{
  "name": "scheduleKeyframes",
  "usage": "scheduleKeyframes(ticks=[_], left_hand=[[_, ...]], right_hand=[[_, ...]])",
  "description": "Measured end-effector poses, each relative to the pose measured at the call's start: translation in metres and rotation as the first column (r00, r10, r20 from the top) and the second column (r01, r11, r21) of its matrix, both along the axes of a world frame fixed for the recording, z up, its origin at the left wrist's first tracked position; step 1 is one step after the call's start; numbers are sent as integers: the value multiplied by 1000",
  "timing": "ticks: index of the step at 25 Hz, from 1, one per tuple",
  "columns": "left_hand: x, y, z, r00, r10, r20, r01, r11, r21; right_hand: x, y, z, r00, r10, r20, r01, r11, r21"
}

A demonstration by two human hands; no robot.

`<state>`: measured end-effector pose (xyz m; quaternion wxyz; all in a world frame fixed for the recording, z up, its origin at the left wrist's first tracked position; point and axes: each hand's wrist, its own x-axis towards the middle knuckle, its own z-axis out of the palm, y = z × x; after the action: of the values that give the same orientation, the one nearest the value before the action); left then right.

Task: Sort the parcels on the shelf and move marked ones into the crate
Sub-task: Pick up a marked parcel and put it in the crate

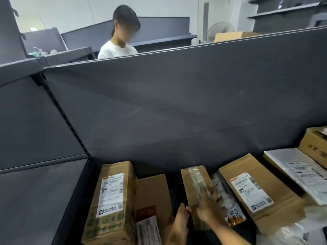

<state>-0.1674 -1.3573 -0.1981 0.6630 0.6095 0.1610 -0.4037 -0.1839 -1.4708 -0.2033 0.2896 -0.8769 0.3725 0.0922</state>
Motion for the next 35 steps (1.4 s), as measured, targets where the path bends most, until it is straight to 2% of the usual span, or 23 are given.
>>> scheduleKeyframes(ticks=[3,5,7,8,9,11,12,14,16,17,19,22,25,28,30,31,33,35], left_hand=[[-4,11,-10,1000,13,20,-12,998,-65],[-7,19,-18,999,48,20,-46,995,-91],[-6,15,-21,997,63,-39,-67,991,-113],[-7,12,-20,992,81,-95,-91,991,-102],[-4,10,-20,989,82,-125,-94,991,-97],[-2,16,-18,995,52,-81,-62,990,-127],[-1,18,-10,999,27,-33,-32,989,-147],[-1,19,1,999,1,37,6,984,-179],[-5,18,8,991,-64,118,96,953,-288],[-8,19,15,974,-121,193,183,921,-345],[-15,21,31,912,-193,361,329,871,-365],[-18,27,52,846,-197,496,404,843,-354],[-20,34,67,811,-183,555,433,826,-361],[-16,45,79,823,-188,536,418,839,-347],[-6,58,92,816,-258,518,443,854,-272],[1,64,101,783,-334,525,496,844,-203],[18,74,120,674,-495,548,615,788,-44],[30,77,140,577,-603,550,682,727,81]], right_hand=[[15,2,-7,995,-73,-75,72,997,-18],[14,-3,-11,995,-91,-27,90,995,-38],[5,-19,-14,989,-108,100,100,992,83],[-4,-26,-10,976,-158,152,124,970,211],[-15,-33,-8,950,-230,209,147,925,351],[-43,-46,-1,881,-373,290,158,810,565],[-57,-49,9,835,-439,332,119,732,670],[-79,-51,23,776,-533,336,-16,516,856],[-97,-49,36,767,-563,307,-116,349,930],[-104,-46,43,757,-571,317,-160,308,938],[-111,-41,54,731,-562,387,-249,309,918],[-117,-35,62,678,-573,460,-343,307,888],[-124,-27,75,677,-519,522,-437,288,852],[-127,-22,84,735,-429,524,-443,280,851],[-124,-22,91,750,-405,523,-415,327,849],[-123,-27,93,728,-444,523,-388,361,848],[-121,-36,96,664,-533,525,-312,440,842],[-120,-38,97,673,-511,535,-306,466,830]])
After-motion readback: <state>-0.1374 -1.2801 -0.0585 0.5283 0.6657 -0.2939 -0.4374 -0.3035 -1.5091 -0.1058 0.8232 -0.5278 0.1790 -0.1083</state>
